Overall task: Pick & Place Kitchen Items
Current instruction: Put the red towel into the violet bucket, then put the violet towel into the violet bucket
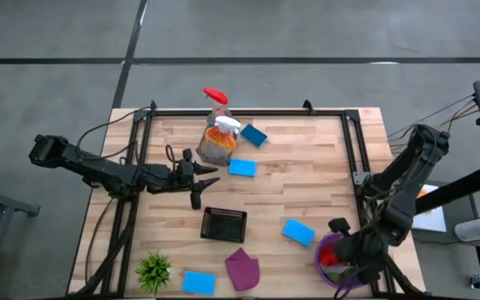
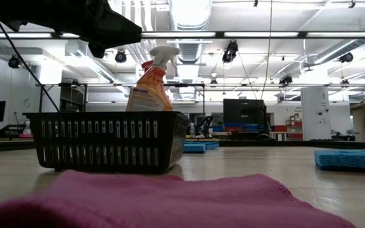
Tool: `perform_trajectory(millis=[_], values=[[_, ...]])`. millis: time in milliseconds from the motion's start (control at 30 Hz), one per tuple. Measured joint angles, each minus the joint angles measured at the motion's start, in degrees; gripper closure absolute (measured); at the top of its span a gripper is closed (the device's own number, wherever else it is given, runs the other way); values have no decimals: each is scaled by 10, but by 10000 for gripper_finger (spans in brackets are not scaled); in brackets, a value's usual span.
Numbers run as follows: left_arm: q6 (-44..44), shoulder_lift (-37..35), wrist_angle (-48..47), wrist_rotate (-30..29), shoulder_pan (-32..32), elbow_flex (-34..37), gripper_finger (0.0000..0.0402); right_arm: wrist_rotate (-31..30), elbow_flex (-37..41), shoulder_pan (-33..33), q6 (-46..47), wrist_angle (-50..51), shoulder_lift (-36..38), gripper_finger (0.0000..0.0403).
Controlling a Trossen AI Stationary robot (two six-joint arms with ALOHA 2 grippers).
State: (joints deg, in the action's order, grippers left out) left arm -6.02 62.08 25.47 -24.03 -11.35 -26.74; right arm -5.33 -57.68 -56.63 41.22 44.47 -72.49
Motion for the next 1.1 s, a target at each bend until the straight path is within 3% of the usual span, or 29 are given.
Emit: perform_trajectory(millis=[467, 900, 1100], values=[[0, 0, 0, 0, 0, 1, 256, 15, -98, 2, 55, 171, -119, 373], [0, 0, 0, 0, 0, 1, 256, 4, -148, 2, 64, 194, -129, 146], [0, 0, 0, 0, 0, 1, 257, -22, -181, 1, 83, 263, -123, 92]])
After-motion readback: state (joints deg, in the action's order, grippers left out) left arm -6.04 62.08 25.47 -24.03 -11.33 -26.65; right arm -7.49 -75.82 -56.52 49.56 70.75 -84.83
